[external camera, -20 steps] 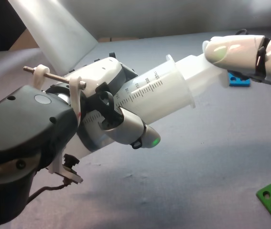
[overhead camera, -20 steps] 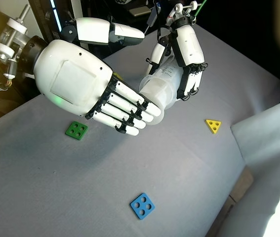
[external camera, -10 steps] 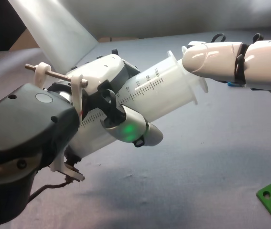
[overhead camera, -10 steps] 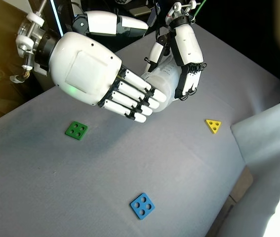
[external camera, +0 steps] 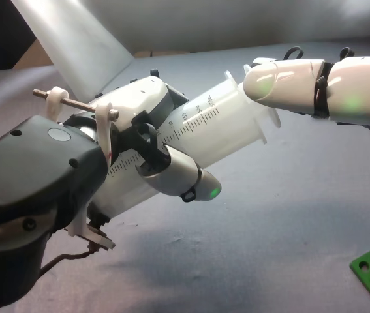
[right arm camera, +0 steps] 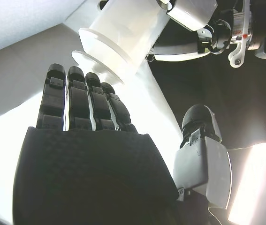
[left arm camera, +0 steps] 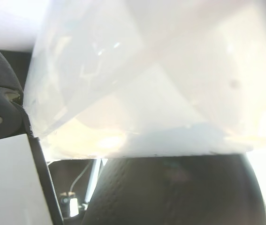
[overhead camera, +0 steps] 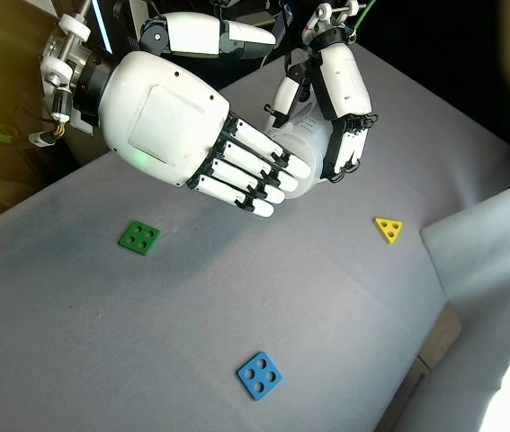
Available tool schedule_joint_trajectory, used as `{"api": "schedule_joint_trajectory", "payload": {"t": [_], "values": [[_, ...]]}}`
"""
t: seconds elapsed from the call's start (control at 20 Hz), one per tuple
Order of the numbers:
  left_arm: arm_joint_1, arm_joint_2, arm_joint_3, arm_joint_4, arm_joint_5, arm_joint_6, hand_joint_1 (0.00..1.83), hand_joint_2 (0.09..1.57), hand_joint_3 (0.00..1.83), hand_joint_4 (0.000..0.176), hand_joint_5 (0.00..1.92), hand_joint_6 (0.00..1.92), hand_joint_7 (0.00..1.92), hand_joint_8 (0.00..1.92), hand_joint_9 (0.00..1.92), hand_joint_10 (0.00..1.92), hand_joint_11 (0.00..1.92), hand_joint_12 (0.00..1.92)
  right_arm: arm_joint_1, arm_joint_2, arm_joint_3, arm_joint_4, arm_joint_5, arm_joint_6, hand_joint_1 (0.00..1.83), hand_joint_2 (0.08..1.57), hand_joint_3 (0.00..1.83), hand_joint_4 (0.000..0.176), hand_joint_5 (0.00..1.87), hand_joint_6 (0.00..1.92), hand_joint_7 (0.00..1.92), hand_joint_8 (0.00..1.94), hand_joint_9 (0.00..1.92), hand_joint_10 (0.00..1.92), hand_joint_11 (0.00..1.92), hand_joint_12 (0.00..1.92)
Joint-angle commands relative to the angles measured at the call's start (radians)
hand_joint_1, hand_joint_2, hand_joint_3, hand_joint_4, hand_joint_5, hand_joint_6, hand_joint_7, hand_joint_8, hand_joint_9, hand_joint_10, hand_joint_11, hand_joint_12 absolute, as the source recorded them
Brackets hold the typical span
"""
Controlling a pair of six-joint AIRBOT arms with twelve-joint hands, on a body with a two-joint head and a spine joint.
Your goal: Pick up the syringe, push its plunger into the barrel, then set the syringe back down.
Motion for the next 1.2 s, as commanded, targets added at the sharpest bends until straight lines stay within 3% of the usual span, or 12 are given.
{"api": "schedule_joint_trajectory", "payload": {"t": [0.0,0.15,0.25,0.65,0.7,1.15], "values": [[-0.032,-0.011,-0.013,0.137,0.024,-0.030,1.38,1.09,0.00,0.000,0.97,1.01,1.14,0.66,0.91,1.15,0.59,1.18,0.005,-0.023,-0.025,-0.003,0.165,-0.006,0.00,1.02,0.00,0.000,0.00,0.00,0.00,0.00,0.00,0.00,0.00,0.00],[-0.032,-0.012,-0.013,0.137,0.024,-0.030,1.38,1.09,0.00,0.000,0.98,1.03,1.13,0.66,0.90,1.15,0.58,1.20,0.014,0.003,-0.019,-0.003,0.170,-0.012,0.00,1.03,0.00,0.000,0.00,0.00,0.00,0.00,0.00,0.00,0.00,0.00],[-0.032,-0.012,-0.013,0.137,0.024,-0.030,1.39,1.07,0.00,0.000,1.02,0.94,1.16,0.64,0.91,1.14,0.62,1.22,0.012,0.020,-0.009,-0.003,0.195,-0.012,0.00,1.03,0.00,0.000,0.00,0.00,0.00,0.00,0.00,0.00,0.00,0.00],[-0.025,-0.017,-0.009,0.166,0.024,-0.017,1.38,1.09,0.00,0.000,0.96,1.03,1.13,0.68,0.91,1.15,0.66,1.13,0.033,0.143,-0.003,-0.004,0.248,-0.010,0.00,1.03,0.00,0.000,0.00,0.00,0.00,0.00,0.00,0.00,0.00,0.00],[-0.024,-0.017,-0.009,0.166,0.024,-0.017,1.39,1.07,0.00,0.000,1.01,0.98,1.17,0.60,0.94,1.10,0.68,1.14,0.031,0.157,0.003,-0.004,0.249,-0.010,0.00,1.03,0.00,0.000,0.00,0.00,0.00,0.00,0.00,0.00,0.00,0.00],[-0.012,-0.017,-0.007,0.184,0.024,-0.002,1.38,1.09,0.00,0.000,0.96,1.07,1.10,0.73,0.89,1.16,0.62,1.22,0.000,0.223,0.045,-0.005,0.260,-0.006,0.00,1.02,0.00,0.000,0.00,0.00,0.00,0.00,0.00,0.00,0.00,0.00]]}}
